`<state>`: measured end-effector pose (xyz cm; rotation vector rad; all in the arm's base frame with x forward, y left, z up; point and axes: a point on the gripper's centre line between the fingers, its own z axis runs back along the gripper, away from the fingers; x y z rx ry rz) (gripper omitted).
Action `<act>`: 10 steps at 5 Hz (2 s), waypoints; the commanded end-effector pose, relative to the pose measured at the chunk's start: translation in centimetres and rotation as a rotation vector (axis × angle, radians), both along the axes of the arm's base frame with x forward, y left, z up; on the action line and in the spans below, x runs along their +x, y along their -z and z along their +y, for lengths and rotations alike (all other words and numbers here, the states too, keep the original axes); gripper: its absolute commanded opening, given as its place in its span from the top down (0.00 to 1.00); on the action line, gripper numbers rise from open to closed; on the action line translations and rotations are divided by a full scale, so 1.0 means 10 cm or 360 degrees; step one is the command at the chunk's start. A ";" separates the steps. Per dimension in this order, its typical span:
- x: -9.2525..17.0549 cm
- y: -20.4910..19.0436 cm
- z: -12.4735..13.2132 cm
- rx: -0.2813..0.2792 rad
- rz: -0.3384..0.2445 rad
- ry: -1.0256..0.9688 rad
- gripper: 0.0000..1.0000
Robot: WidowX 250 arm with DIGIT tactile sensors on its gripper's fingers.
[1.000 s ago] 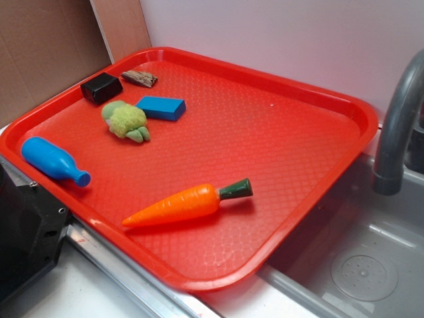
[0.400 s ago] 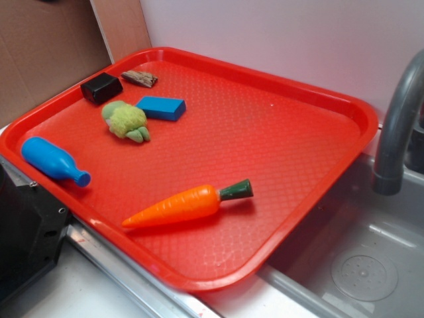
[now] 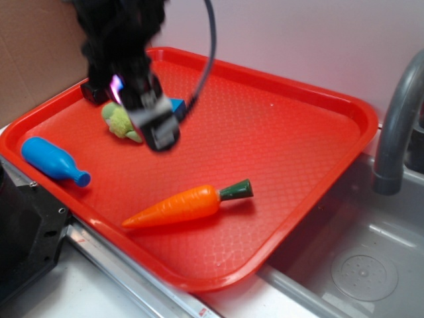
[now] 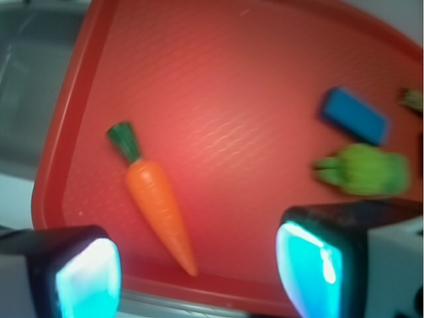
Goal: Grab the carrot.
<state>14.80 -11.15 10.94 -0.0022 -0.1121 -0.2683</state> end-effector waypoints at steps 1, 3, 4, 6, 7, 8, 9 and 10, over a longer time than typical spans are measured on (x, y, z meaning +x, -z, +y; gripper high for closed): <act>0.04 0.50 0.03 -0.0003 0.0068 0.0034 0.00; 0.20 0.94 -0.14 0.0013 0.0188 0.0083 0.00; 0.06 1.07 -0.31 -0.0019 0.0240 0.0058 0.59; -0.05 0.69 -0.13 0.0022 0.0112 0.0005 1.00; -0.23 0.20 0.16 0.0031 0.0010 -0.0241 1.00; -0.39 -0.29 0.46 0.0004 0.0008 -0.0473 1.00; -0.42 -0.83 0.77 0.0082 0.0281 -0.0730 1.00; -0.14 -1.33 0.85 0.0105 0.0192 -0.0771 1.00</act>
